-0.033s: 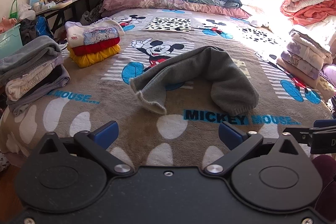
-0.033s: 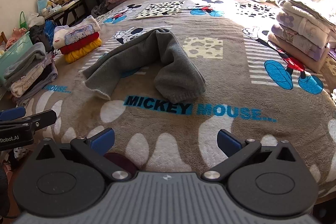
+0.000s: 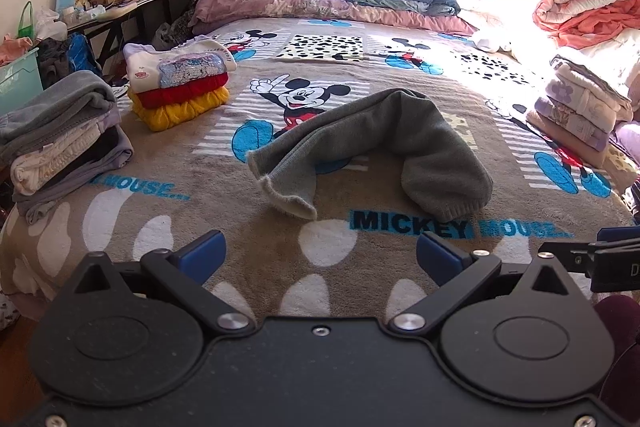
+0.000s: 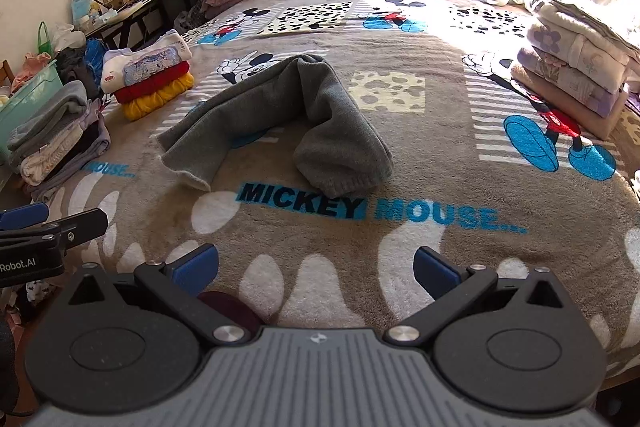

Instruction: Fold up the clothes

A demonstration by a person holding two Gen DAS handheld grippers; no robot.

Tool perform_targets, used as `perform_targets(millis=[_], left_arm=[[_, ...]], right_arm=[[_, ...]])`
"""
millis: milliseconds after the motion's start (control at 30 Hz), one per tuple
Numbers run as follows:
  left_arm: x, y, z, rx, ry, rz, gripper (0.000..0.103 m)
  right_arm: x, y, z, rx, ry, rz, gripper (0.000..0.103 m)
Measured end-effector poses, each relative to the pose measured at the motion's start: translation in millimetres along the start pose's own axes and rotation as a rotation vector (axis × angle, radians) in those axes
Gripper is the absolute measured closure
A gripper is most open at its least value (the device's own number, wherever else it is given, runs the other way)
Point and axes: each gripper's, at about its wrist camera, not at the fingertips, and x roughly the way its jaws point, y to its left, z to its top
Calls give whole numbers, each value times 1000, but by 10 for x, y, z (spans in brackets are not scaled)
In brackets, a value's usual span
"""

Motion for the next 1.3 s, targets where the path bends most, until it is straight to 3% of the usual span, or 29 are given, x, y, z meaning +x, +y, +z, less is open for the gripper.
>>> perform_targets(millis=[300,1300], left_arm=[[-14,-9,49,23,-26,34,0],[62,17,11,1,1,10,0]], right_arm=[[40,-14,11,1,8,0,0],[13,-18,0,1,-2,1,0]])
